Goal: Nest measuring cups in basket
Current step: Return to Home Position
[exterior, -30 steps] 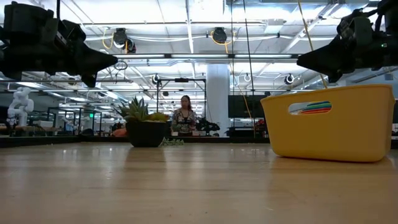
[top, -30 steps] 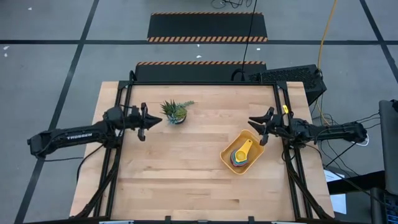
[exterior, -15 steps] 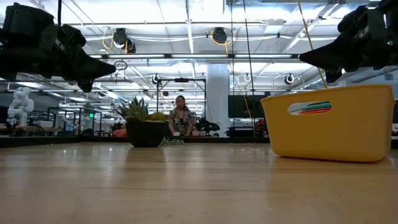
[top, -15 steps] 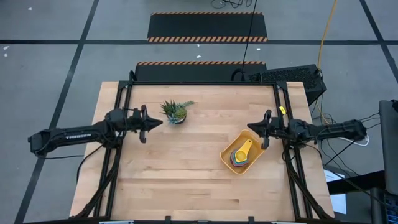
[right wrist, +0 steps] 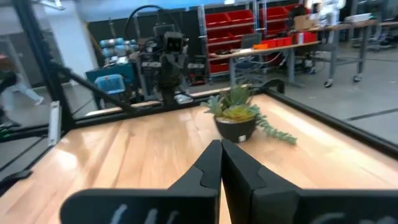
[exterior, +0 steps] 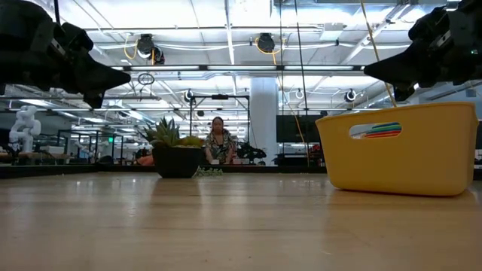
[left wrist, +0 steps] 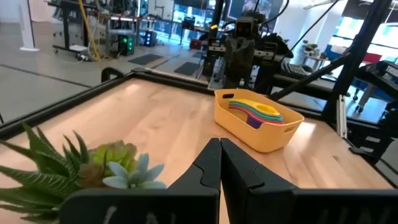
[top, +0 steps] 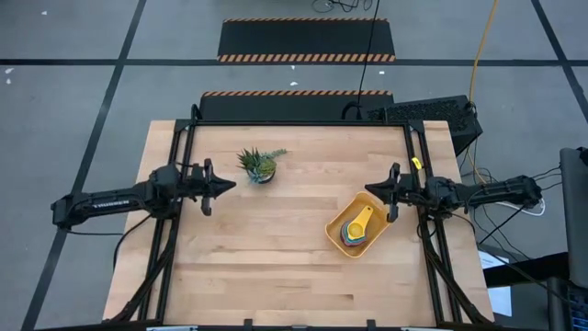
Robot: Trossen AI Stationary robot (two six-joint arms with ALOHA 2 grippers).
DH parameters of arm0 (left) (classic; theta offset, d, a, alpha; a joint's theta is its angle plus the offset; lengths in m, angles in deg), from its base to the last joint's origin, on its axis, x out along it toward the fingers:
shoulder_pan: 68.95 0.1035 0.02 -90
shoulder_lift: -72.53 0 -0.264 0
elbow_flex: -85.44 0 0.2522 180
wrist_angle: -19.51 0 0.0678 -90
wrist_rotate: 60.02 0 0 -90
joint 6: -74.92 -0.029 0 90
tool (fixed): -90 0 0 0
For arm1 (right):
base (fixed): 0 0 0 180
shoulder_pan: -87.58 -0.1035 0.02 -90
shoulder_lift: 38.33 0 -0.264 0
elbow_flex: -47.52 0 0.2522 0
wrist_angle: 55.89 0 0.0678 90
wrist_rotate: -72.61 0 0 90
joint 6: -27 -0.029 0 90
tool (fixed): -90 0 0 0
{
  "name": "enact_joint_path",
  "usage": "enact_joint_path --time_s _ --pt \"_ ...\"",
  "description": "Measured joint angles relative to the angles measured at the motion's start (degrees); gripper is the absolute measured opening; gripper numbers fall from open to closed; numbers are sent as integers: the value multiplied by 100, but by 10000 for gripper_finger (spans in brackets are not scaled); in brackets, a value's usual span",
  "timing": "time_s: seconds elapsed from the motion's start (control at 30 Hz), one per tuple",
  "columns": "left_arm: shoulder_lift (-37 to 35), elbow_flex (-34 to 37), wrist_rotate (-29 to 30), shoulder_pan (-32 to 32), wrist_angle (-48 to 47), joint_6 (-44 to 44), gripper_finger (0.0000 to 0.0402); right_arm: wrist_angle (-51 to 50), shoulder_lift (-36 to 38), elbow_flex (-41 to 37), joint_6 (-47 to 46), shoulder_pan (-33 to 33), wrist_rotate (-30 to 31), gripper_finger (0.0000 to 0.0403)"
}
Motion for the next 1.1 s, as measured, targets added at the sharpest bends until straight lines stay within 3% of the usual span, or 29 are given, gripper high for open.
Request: enact_joint_path --time_s 0.57,0.8,0.97,1.1 --pt "-81 0 2277 -1949 -165 75 0 -156 -2 0 -123 0 -343 0" --pt "-619 0 2264 -2326 161 -386 1 181 53 36 198 1 -673 0" --pt "-1215 -6 2236 -2461 -811 -125 1 117 156 55 426 2 -799 0" --pt "-1410 -13 2148 -2525 -849 -348 3 -5 189 55 558 11 -798 0"
